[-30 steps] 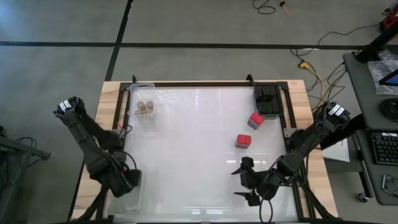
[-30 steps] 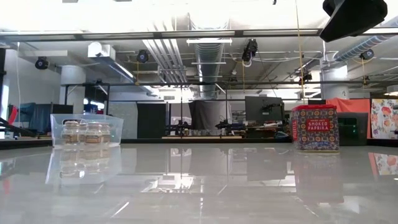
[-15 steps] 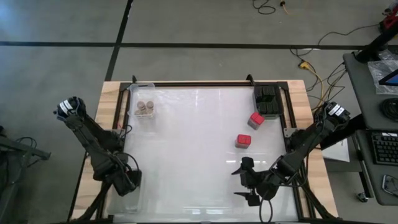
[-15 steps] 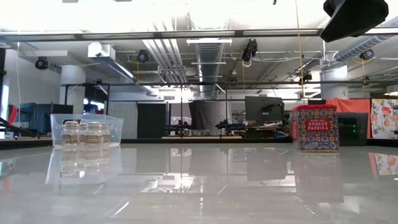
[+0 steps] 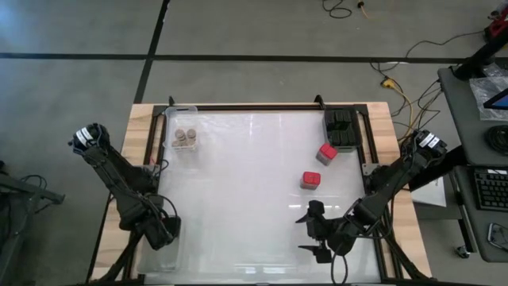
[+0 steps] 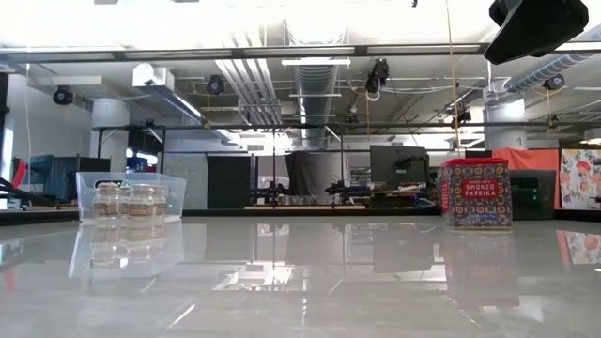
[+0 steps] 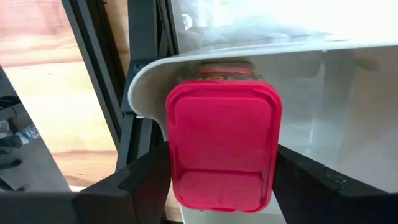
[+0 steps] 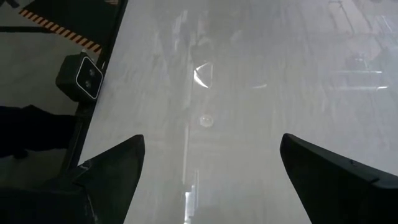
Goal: Sort spices by type
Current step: Put the red seasoning can into the white bin
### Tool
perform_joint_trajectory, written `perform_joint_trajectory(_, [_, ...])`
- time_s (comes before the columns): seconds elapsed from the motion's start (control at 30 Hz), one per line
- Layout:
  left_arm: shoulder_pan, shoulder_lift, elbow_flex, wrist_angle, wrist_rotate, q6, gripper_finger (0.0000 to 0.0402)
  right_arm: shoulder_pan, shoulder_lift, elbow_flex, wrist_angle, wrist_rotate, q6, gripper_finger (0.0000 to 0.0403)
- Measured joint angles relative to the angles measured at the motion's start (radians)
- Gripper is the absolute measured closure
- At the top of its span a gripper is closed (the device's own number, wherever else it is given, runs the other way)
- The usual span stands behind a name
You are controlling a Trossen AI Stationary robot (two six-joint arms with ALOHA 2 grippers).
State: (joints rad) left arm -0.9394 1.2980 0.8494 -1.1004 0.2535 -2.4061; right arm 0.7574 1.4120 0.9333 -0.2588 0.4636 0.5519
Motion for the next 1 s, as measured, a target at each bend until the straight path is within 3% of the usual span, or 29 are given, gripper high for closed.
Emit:
perform_joint_trajectory(0.37, [0.000, 0.002, 0.023, -0.071, 0.001, 0.033, 0.0166, 0.011, 0.000, 0.000, -0.001, 0.000, 0.002, 0.0039])
perform_joint_trajectory(0.67, [0.000, 0.002, 0.249, -0.227, -0.017, 0.087, 0.0148, 0.011, 0.000, 0.000, -0.002, 0.000, -0.014, 0.0039])
perform_joint_trajectory(0.73, [0.000, 0.009, 0.311, -0.228, -0.093, 0.092, 0.0148, 0.016, 0.000, 0.000, -0.002, 0.006, -0.018, 0.0039])
perform_joint_trajectory(0.8, [0.000, 0.033, 0.368, -0.228, -0.249, 0.135, 0.0148, 0.032, 0.000, 0.000, -0.002, 0.016, -0.021, 0.0039])
perform_joint_trajectory(0.93, [0.012, 0.130, 0.484, -0.215, -0.599, 0.324, 0.0151, 0.089, 0.000, 0.012, -0.034, 0.066, 0.006, 0.0039])
perform_joint_trajectory(1.0, [0.036, 0.196, 0.541, -0.210, -0.688, 0.431, 0.0152, 0.124, -0.002, 0.029, -0.085, 0.091, 0.038, 0.0039])
